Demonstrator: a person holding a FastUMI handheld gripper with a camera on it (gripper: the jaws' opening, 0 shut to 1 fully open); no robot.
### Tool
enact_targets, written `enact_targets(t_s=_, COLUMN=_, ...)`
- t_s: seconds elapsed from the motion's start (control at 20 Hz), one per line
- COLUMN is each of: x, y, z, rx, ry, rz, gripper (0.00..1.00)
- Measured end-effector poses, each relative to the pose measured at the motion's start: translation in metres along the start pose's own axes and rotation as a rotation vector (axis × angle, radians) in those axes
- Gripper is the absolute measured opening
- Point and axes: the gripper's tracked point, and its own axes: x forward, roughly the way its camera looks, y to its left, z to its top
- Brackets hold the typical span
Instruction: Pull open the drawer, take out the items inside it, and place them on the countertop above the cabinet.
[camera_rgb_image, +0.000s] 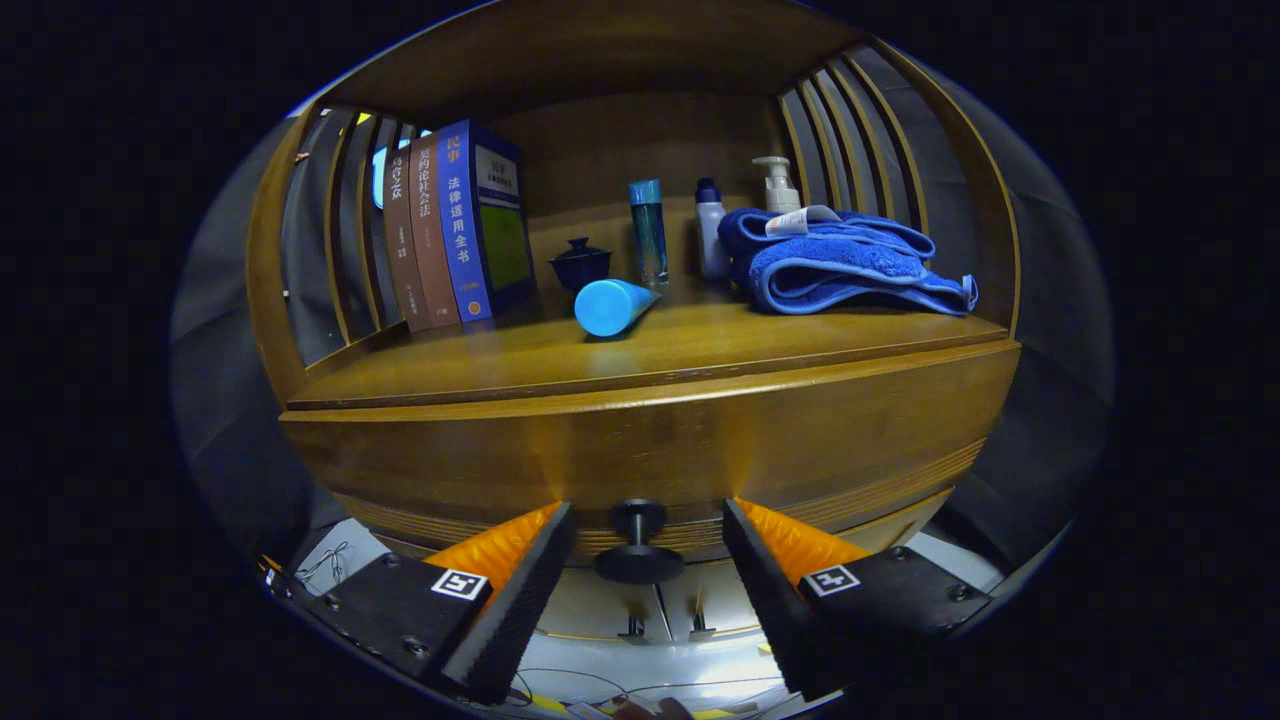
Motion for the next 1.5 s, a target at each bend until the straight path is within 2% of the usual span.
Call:
enact_targets(t_s=0.4, x=0.001, y=-0.002, z=-0.007, rx=-0.011, ry=0.034, rz=-0.002, gripper=0.98)
enact_targets(t_s=0.8, x=-0.035, y=0.008, z=0.026, rx=-0.050, ry=-0.030, rz=0.018, gripper=0.99)
enact_targets(t_s=1.2, x=-0.130, y=0.029, z=0.132, rx=-0.092, ry=-0.233, rz=0.049, gripper=0.99)
enact_targets(t_s=1.5, x=-0.215, y=0.033, z=0.183, rx=-0.102, ry=-0.333, rz=0.060, gripper=0.99)
